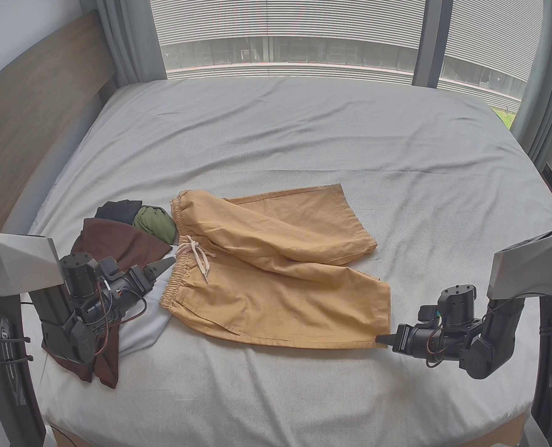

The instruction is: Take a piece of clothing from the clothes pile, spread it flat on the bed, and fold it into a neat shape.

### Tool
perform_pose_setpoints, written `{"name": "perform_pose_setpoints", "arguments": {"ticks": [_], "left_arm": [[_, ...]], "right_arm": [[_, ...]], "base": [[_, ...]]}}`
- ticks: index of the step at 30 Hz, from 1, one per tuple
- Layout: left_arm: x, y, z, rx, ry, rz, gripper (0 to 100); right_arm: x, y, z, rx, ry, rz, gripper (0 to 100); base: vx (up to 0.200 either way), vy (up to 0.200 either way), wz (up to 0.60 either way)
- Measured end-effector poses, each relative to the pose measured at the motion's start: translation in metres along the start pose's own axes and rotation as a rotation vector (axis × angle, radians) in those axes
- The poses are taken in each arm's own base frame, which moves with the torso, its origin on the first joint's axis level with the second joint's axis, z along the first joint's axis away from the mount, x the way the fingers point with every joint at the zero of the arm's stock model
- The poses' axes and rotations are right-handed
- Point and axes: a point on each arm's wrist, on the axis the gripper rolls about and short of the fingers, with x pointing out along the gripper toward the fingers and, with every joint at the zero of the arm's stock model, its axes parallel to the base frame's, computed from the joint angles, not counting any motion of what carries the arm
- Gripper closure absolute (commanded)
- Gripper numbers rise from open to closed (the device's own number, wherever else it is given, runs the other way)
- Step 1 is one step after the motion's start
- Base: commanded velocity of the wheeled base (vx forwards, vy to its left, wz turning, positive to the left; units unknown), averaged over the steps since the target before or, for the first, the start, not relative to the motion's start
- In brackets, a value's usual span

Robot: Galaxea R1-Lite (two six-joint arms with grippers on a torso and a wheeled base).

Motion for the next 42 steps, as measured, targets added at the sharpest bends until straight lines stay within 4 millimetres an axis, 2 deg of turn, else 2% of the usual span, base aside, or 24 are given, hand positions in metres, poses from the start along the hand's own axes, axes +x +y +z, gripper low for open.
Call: {"name": "perform_pose_setpoints", "arguments": {"ticks": [6, 18, 31, 32, 42], "left_arm": [[-0.003, 0.010, -0.013, -0.029, 0.045, 0.042, 0], [0.002, 0.030, -0.035, -0.033, 0.105, 0.098, 0], [0.008, 0.037, -0.039, -0.034, 0.110, 0.102, 0], [0.009, 0.037, -0.039, -0.033, 0.110, 0.101, 100], [0.013, 0.040, -0.039, -0.029, 0.105, 0.096, 100]], "right_arm": [[-0.001, 0.001, 0.000, -0.003, -0.004, 0.004, 100], [-0.001, 0.001, 0.001, -0.011, -0.025, 0.014, 100], [-0.002, 0.000, -0.001, -0.008, -0.021, 0.011, 100], [-0.002, 0.000, -0.001, -0.008, -0.021, 0.011, 100], [-0.004, -0.001, -0.004, -0.002, -0.010, 0.004, 100]], "base": [[0.000, 0.000, 0.00], [0.000, 0.000, 0.00], [0.000, 0.000, 0.00], [0.000, 0.000, 0.00], [0.000, 0.000, 0.00]]}}
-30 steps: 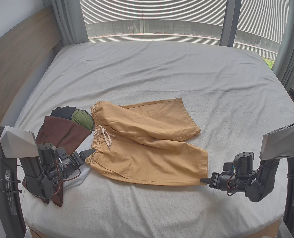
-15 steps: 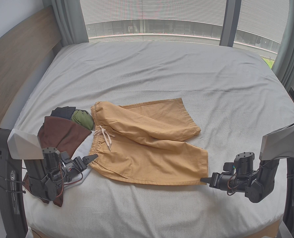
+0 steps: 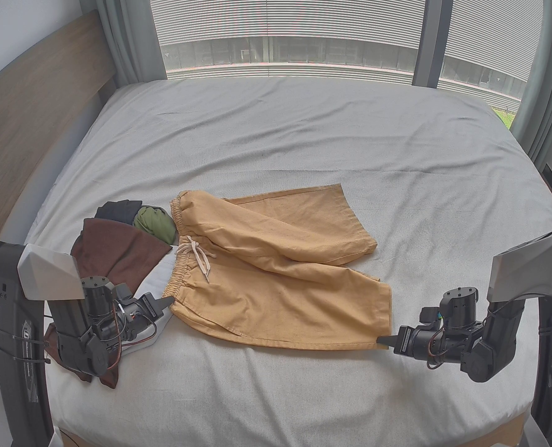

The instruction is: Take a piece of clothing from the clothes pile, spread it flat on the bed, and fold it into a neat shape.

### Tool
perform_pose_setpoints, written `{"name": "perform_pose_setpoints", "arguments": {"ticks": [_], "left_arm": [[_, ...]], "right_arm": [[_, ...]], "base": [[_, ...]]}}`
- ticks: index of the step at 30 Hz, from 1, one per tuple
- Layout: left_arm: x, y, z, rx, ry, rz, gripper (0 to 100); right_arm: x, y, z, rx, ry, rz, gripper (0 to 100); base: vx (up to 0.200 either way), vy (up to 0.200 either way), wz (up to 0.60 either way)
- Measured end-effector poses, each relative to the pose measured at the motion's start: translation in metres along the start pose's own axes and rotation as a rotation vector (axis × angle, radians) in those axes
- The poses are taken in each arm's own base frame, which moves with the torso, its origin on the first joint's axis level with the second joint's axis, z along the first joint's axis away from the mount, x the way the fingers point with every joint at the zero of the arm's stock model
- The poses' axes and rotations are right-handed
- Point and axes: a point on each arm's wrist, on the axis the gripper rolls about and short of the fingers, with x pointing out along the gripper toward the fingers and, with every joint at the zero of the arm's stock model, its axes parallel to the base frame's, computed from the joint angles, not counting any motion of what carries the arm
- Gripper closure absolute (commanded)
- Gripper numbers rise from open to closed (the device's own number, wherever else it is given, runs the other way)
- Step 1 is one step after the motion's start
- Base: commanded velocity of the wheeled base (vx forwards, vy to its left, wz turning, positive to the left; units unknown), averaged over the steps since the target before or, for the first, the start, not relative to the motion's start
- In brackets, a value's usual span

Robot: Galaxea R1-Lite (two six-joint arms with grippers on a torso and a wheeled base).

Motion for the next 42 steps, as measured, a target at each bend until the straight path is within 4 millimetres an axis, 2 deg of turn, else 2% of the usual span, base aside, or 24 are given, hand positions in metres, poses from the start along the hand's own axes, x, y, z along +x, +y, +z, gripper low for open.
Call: {"name": "perform_pose_setpoints", "arguments": {"ticks": [7, 15, 21, 30, 40, 41, 42], "left_arm": [[-0.005, 0.002, -0.004, -0.004, 0.015, 0.010, 100], [-0.031, 0.004, -0.016, 0.075, 0.086, 0.046, 100], [-0.046, 0.010, -0.017, 0.103, 0.095, 0.079, 100], [-0.058, 0.013, -0.020, 0.085, 0.122, 0.068, 100], [-0.061, 0.013, -0.021, 0.080, 0.127, 0.068, 100], [-0.061, 0.013, -0.021, 0.079, 0.128, 0.065, 0], [-0.062, 0.013, -0.021, 0.079, 0.129, 0.064, 0]], "right_arm": [[-0.002, -0.001, -0.003, 0.004, 0.011, -0.007, 100], [-0.009, -0.005, -0.009, 0.015, 0.034, -0.029, 100], [-0.017, -0.006, -0.017, 0.019, 0.064, -0.048, 100], [-0.023, -0.007, -0.024, 0.000, 0.092, -0.064, 100], [-0.024, -0.007, -0.025, -0.002, 0.096, -0.065, 100], [-0.024, -0.007, -0.025, -0.001, 0.096, -0.065, 100], [-0.024, -0.007, -0.025, -0.002, 0.096, -0.064, 100]], "base": [[0.000, 0.000, 0.00], [0.000, 0.000, 0.00], [0.000, 0.000, 0.00], [0.000, 0.000, 0.00], [0.000, 0.000, 0.00], [0.000, 0.000, 0.00], [0.000, 0.000, 0.00]]}}
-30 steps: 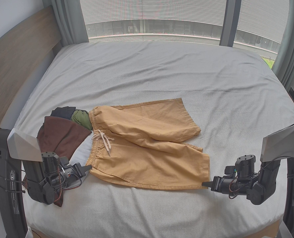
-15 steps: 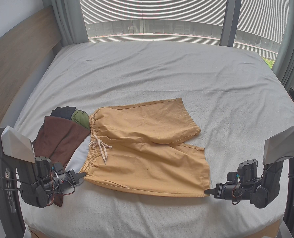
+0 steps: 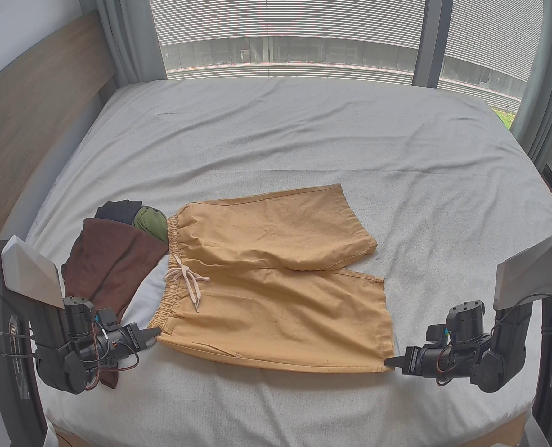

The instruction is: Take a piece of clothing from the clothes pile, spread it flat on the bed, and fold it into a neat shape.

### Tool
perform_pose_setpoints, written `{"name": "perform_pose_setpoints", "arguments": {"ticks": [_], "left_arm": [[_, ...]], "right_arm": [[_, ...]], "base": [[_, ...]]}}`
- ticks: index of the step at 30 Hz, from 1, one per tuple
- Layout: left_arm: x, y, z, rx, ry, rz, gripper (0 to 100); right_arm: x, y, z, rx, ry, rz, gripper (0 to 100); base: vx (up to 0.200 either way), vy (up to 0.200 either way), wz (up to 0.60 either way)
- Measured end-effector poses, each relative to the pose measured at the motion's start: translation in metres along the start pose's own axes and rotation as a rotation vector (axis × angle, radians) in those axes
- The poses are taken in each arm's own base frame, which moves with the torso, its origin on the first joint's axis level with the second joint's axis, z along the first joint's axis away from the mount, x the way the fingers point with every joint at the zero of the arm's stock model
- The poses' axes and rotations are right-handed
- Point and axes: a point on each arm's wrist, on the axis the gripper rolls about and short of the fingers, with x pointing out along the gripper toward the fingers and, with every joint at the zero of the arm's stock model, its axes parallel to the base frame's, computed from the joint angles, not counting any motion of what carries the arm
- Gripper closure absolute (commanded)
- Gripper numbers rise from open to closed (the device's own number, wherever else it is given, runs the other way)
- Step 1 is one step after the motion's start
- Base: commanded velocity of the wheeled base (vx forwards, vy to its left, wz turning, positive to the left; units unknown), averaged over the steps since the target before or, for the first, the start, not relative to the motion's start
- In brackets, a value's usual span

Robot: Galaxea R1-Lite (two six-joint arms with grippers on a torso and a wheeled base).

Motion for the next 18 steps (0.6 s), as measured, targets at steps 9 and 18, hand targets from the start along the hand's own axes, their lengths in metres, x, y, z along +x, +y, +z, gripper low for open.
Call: {"name": "perform_pose_setpoints", "arguments": {"ticks": [9, 18], "left_arm": [[-0.001, 0.001, 0.008, 0.003, -0.029, -0.010, 0], [-0.004, -0.004, 0.025, 0.035, -0.092, -0.034, 0]], "right_arm": [[-0.001, 0.001, 0.006, -0.029, -0.071, -0.027, 0], [-0.005, -0.004, 0.040, -0.088, -0.293, 0.025, 0]], "base": [[0.000, 0.000, 0.00], [0.000, 0.000, 0.00]]}}
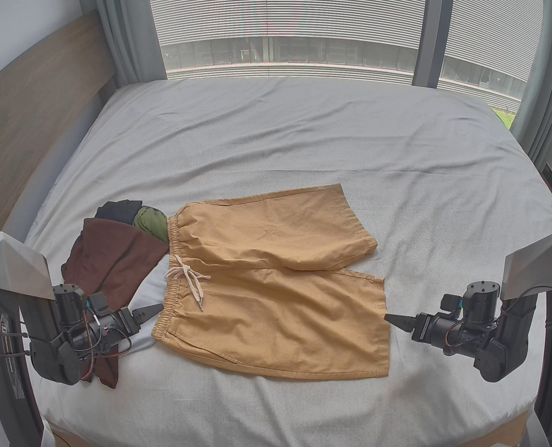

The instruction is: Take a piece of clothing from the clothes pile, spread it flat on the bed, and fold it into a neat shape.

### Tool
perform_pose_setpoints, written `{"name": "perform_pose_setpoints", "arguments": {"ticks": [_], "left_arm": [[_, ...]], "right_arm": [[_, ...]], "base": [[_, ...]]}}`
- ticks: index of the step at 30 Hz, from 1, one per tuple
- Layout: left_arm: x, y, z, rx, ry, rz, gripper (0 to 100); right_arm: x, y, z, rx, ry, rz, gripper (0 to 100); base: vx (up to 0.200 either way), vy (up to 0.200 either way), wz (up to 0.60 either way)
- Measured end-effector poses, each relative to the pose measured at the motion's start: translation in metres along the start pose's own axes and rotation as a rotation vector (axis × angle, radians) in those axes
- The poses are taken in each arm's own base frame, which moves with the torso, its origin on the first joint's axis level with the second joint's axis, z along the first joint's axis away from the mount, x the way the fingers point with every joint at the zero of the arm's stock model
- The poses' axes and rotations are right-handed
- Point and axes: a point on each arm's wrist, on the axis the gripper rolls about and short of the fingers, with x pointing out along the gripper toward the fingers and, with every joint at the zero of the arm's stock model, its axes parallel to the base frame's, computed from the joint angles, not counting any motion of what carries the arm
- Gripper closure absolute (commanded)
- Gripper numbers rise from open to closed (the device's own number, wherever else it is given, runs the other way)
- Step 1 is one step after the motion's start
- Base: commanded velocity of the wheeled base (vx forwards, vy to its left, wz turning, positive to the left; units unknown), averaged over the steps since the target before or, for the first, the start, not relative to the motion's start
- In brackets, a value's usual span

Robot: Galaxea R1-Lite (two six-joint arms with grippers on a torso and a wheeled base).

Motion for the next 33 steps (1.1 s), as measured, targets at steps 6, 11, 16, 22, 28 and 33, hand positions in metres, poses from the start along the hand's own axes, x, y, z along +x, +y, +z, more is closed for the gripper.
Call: {"name": "perform_pose_setpoints", "arguments": {"ticks": [6, 11, 16, 22, 28, 33], "left_arm": [[0.002, -0.004, 0.003, 0.016, -0.010, -0.015, 0], [0.003, -0.005, 0.004, 0.020, -0.010, -0.019, 0], [0.003, -0.005, 0.004, 0.020, -0.010, -0.019, 0], [0.003, -0.005, 0.004, 0.020, -0.011, -0.019, 0], [0.004, -0.004, 0.003, 0.020, -0.009, -0.020, 0], [0.004, -0.004, 0.003, 0.019, -0.009, -0.022, 0]], "right_arm": [[0.020, 0.000, 0.023, -0.028, -0.086, 0.034, 0], [0.041, -0.001, 0.037, -0.041, -0.115, 0.052, 0], [0.063, -0.003, 0.051, -0.047, -0.128, 0.058, 0], [0.087, -0.007, 0.060, -0.047, -0.122, 0.058, 0], [0.102, -0.011, 0.059, -0.047, -0.115, 0.059, 0], [0.108, -0.012, 0.059, -0.051, -0.118, 0.063, 0]], "base": [[0.000, 0.000, 0.00], [0.000, 0.000, 0.00], [0.000, 0.000, 0.00], [0.000, 0.000, 0.00], [0.000, 0.000, 0.00], [0.000, 0.000, 0.00]]}}
